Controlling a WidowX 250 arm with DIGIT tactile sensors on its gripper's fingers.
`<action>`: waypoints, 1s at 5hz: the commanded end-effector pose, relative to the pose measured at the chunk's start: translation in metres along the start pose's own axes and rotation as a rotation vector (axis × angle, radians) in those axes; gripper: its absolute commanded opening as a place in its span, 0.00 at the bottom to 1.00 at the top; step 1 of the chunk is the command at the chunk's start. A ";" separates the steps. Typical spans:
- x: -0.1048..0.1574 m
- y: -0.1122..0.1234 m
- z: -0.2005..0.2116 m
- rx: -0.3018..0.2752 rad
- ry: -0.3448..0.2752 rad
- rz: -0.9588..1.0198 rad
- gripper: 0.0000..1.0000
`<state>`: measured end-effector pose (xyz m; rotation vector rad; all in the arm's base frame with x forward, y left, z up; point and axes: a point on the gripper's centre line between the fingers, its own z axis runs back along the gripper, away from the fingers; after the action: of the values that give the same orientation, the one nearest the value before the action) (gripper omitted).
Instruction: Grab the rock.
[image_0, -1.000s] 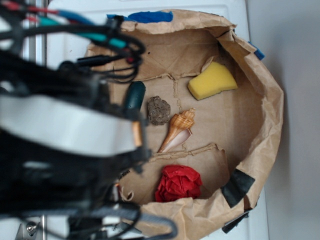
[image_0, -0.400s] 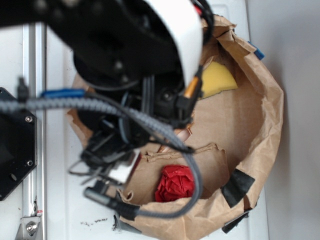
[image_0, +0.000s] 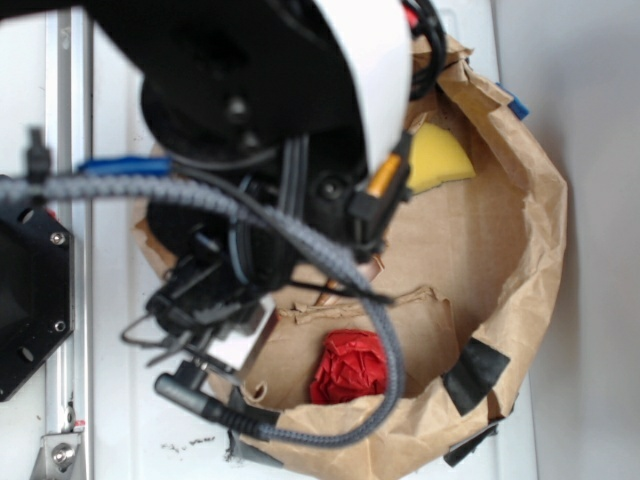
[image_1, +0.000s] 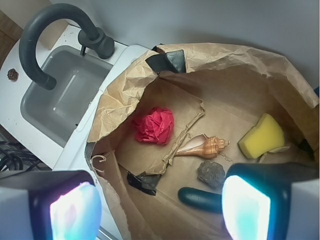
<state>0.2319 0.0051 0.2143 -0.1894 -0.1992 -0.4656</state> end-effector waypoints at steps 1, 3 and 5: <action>0.010 0.032 -0.037 0.064 0.018 0.020 1.00; -0.017 0.083 -0.123 0.040 0.023 -0.013 1.00; -0.033 0.091 -0.163 0.009 0.041 0.013 1.00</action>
<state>0.2654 0.0596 0.0310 -0.1982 -0.1314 -0.4551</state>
